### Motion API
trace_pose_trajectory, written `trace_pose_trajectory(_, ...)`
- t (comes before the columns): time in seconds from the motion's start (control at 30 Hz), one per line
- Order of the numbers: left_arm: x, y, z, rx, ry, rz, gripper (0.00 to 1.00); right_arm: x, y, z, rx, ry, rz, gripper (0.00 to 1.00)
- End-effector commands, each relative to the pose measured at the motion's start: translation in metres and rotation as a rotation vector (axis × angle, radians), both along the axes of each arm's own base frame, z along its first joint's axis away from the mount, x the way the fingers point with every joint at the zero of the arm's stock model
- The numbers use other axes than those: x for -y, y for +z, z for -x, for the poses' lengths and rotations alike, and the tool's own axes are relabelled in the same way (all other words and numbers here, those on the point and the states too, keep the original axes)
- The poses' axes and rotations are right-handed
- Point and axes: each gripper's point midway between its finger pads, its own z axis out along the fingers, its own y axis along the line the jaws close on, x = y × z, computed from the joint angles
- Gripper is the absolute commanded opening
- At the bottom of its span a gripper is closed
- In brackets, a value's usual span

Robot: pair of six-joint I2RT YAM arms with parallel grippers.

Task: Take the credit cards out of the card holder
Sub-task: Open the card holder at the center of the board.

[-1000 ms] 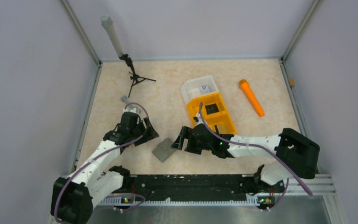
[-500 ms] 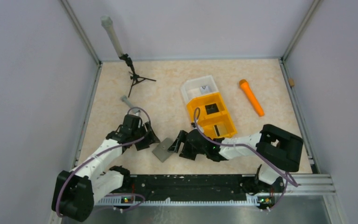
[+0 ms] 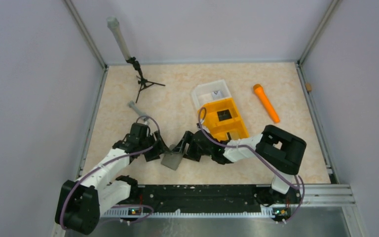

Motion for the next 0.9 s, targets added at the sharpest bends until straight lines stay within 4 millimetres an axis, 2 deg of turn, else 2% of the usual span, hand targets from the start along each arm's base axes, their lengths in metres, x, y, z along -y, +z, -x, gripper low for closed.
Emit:
trace_pose_trajectory(0.0,0.002,0.018,-0.018,0.076,0.004,0.018,0.66,-0.012,0.003,-0.028,0.089,0.066,0.004,0.74)
trace_pose_trajectory(0.13,0.000,0.017,-0.016,0.074,0.008,0.014,0.68,-0.016,0.004,-0.045,0.112,0.158,0.024,0.71)
trace_pose_trajectory(0.27,-0.002,0.018,-0.014,0.081,0.008,0.010,0.74,-0.005,0.013,-0.044,0.143,0.177,0.034,0.71)
trace_pose_trajectory(0.37,0.000,0.018,-0.011,0.076,0.009,0.024,0.72,0.000,0.021,-0.038,0.161,0.205,0.032,0.71)
trace_pose_trajectory(0.6,0.001,0.012,-0.006,0.064,0.014,0.040,0.59,0.010,0.033,-0.016,0.146,0.276,-0.005,0.70)
trace_pose_trajectory(0.73,0.002,0.000,-0.001,0.006,0.000,0.034,0.58,0.019,0.023,-0.006,0.108,0.260,0.012,0.70)
trace_pose_trajectory(0.87,0.006,-0.009,0.005,-0.049,-0.025,0.049,0.60,0.014,0.011,0.004,0.079,0.275,0.066,0.70)
